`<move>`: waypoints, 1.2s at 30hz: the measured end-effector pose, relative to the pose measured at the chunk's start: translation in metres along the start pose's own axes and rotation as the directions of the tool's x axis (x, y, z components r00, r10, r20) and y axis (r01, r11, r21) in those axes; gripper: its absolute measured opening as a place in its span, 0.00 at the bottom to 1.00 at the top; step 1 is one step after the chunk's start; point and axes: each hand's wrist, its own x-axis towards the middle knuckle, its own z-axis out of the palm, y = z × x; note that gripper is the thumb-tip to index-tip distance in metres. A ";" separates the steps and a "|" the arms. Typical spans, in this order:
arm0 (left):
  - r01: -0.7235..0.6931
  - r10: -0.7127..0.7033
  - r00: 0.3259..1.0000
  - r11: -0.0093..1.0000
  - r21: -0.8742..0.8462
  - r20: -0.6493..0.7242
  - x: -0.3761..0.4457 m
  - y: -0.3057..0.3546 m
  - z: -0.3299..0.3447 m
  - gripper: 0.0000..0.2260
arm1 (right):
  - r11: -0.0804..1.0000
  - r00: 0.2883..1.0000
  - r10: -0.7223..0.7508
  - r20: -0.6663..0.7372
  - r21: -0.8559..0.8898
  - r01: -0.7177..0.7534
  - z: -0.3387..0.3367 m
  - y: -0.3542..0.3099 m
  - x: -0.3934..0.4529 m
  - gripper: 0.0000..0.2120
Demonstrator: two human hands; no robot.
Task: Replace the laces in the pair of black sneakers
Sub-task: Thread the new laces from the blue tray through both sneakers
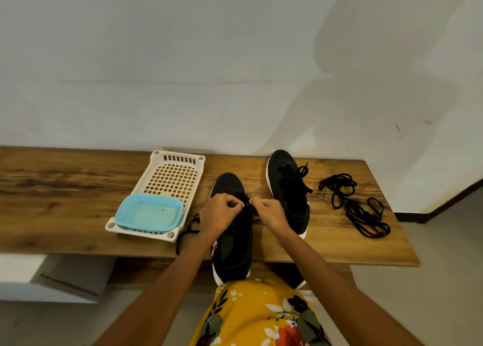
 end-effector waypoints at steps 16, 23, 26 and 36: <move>-0.008 0.005 0.997 1.000 -0.025 -0.083 0.005 0.000 0.007 0.03 | 0.995 0.994 -0.001 0.107 0.100 -0.010 -0.011 -0.004 -0.005 0.06; -0.183 0.182 0.980 0.983 0.009 0.079 0.010 -0.001 0.001 0.13 | 0.979 0.997 -0.069 0.019 -0.191 0.071 -0.012 -0.022 0.002 0.11; -0.153 0.152 0.977 0.988 -0.008 0.152 0.013 0.002 -0.006 0.15 | 0.994 0.998 -0.066 0.008 0.092 0.065 -0.024 -0.056 -0.004 0.10; -0.072 0.104 0.990 0.954 -0.292 0.093 0.023 0.068 -0.056 0.07 | 0.753 0.954 -0.286 -0.086 0.595 0.280 -0.076 -0.219 -0.056 0.09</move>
